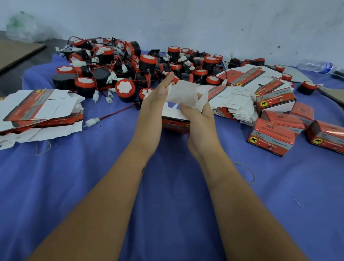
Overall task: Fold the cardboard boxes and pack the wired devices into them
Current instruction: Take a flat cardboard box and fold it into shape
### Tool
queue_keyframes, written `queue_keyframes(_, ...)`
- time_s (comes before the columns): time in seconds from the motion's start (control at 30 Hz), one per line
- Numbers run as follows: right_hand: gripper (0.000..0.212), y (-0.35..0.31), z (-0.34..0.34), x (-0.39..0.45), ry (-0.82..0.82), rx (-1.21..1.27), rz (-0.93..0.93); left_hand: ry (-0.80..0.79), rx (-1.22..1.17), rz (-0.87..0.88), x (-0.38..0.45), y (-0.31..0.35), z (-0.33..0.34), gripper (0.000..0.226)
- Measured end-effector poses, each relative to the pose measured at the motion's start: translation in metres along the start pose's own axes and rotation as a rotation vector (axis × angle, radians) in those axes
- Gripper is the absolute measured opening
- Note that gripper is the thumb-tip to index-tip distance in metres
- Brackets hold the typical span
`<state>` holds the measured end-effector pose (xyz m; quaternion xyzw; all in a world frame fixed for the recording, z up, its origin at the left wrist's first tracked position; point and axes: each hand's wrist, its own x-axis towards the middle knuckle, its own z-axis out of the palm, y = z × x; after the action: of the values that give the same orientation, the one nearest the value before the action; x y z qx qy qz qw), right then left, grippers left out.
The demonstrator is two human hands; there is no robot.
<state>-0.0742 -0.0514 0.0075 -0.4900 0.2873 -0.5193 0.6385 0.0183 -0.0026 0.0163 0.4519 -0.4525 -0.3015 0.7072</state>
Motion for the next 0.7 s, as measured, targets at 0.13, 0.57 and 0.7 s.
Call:
queue_keyframes(0.13, 0.030, -0.003, 0.002, 0.000, 0.000, 0.001, 0.026, -0.027, -0.006, 0.034, -0.004, -0.003, -0.001, 0.036)
queue_keyframes(0.57, 0.030, -0.006, -0.003, 0.001, -0.158, 0.103, 0.083, 0.125, 0.075, -0.136, 0.006, -0.014, -0.006, 0.049)
queue_keyframes(0.7, 0.039, -0.009, 0.002, -0.005, -0.117, 0.049, 0.023, 0.075, 0.107, -0.111, 0.008, -0.020, -0.006, 0.055)
